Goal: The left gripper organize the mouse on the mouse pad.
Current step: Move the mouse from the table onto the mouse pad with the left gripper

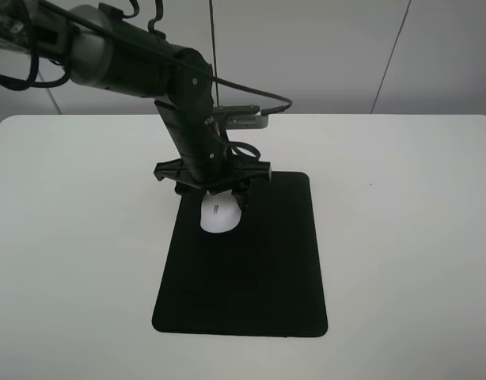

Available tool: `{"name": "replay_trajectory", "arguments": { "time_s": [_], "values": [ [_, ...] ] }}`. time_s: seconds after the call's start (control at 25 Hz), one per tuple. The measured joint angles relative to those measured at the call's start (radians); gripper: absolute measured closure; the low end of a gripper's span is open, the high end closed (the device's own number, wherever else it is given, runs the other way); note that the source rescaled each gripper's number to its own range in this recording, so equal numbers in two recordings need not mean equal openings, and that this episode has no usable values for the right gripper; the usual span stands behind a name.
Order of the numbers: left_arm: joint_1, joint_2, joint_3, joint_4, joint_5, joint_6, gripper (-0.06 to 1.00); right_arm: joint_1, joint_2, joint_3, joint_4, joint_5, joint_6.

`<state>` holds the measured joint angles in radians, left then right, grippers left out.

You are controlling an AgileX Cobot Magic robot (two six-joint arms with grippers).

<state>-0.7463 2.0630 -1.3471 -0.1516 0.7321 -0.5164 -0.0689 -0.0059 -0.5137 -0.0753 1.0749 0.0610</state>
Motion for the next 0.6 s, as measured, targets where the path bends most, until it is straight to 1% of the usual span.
{"name": "replay_trajectory", "arguments": {
  "time_s": [0.24,0.4,0.52,0.6],
  "values": [
    [-0.056,0.014,-0.002,-0.001,-0.075,-0.081,0.93,0.0,0.0,0.0,0.0,0.0,0.0],
    [-0.077,0.053,-0.002,0.004,-0.099,-0.13,0.93,0.0,0.0,0.0,0.0,0.0,0.0],
    [-0.08,0.069,-0.009,0.029,-0.101,-0.162,0.93,0.0,0.0,0.0,0.0,0.0,0.0],
    [-0.08,0.073,-0.019,0.062,-0.101,-0.183,0.93,0.0,0.0,0.0,0.0,0.0,0.0]
  ]
}}
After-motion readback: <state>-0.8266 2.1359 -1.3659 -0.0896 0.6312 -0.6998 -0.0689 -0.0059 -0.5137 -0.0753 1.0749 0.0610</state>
